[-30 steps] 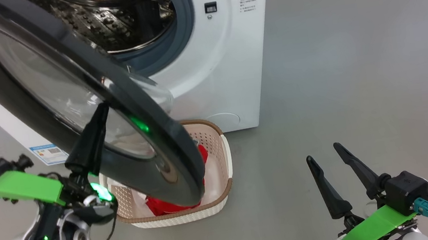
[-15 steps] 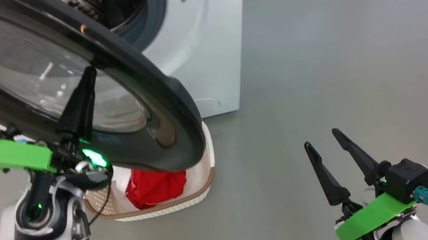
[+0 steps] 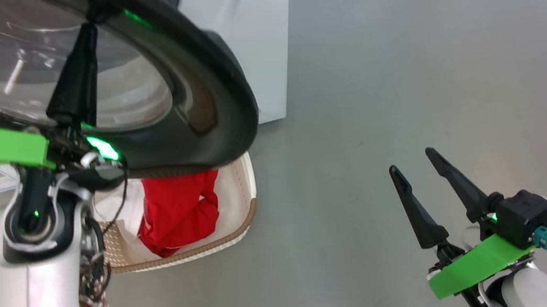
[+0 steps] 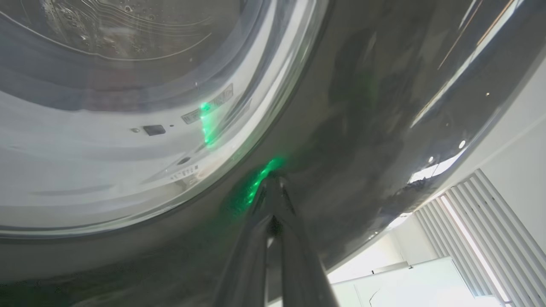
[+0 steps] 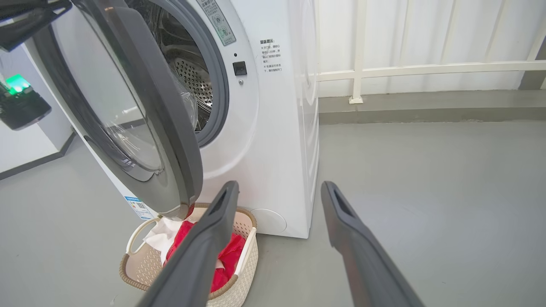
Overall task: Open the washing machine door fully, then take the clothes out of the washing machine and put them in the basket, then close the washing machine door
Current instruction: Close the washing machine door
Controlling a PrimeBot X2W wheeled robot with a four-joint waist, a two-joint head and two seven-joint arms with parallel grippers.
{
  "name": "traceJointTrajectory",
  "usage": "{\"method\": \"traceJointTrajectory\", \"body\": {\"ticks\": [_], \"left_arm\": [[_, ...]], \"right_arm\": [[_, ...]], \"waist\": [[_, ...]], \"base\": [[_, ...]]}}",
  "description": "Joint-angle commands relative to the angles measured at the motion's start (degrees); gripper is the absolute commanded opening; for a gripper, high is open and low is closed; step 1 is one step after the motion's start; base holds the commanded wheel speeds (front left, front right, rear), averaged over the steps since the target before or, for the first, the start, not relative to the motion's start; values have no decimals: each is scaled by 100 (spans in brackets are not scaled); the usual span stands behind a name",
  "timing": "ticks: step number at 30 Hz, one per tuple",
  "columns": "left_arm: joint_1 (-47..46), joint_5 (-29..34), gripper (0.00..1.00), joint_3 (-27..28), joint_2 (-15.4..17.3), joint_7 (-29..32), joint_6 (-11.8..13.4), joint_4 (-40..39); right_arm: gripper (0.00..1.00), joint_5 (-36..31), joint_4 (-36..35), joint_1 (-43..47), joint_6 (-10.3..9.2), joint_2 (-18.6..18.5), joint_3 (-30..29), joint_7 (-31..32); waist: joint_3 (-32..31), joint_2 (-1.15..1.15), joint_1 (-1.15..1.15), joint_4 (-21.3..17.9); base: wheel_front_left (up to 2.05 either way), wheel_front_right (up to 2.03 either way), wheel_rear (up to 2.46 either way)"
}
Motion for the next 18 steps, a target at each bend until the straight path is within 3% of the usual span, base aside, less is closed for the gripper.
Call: {"method": "traceJointTrajectory", "body": {"ticks": [1, 18], "left_arm": [[-203, 46, 0, 113, 118, -28, -80, -124], [-998, 176, 0, 261, 179, -239, -417, 682]], "right_arm": [[100, 55, -153, -123, 28, -9, 111, -53], [100, 15, -229, -234, 28, -9, 112, -53]], "waist": [[44, 0, 0, -35], [408, 0, 0, -306]], "base": [[0, 0, 0], [0, 0, 0]]}}
